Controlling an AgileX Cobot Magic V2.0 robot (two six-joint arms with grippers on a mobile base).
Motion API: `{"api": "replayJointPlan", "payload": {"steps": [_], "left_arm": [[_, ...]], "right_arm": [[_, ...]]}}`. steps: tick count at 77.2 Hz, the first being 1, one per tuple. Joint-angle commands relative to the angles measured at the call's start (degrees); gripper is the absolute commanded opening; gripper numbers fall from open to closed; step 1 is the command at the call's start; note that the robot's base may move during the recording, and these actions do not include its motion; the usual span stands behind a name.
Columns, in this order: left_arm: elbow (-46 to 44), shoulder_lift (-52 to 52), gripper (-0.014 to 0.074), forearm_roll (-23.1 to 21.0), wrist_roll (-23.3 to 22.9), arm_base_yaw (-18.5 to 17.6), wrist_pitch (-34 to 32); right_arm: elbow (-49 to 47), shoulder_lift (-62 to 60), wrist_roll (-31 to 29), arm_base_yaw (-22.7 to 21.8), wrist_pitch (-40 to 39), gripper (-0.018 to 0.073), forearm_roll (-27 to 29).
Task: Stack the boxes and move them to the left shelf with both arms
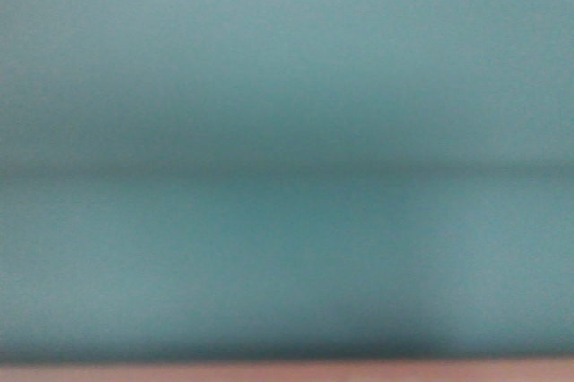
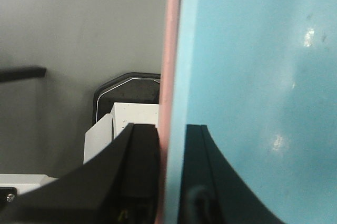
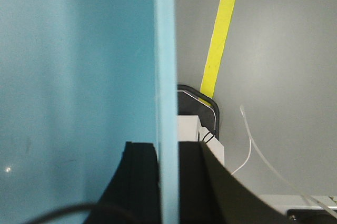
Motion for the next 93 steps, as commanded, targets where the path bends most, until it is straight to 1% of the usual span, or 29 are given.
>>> {"api": "replayJointPlan", "payload": {"steps": [1, 14, 25, 93], "left_arm": [[-1.79, -1.95, 0.0007, 0.23, -0.73, -0.52, 3.23], [-1.79, -1.95, 0.0007, 0.34, -0.73, -0.52, 3.23], [-1.79, -1.95, 0.0007, -0.43, -0.73, -0.52, 3.23], [-1.79, -1.54, 0.0007, -0.46, -0.73, -0.52, 2.52]], "right_arm": [[-1.62, -2.07, 0.08, 0.00, -1.10, 0.0057, -1.22], [-1.62, -2.07, 0.08, 0.00, -1.11, 0.0057, -1.22], [-1.62, -2.07, 0.08, 0.00, -1.11, 0.0057, -1.22], [-1.62, -2.02, 0.08, -0.05, -1.11, 0.0057, -1.22]]}}
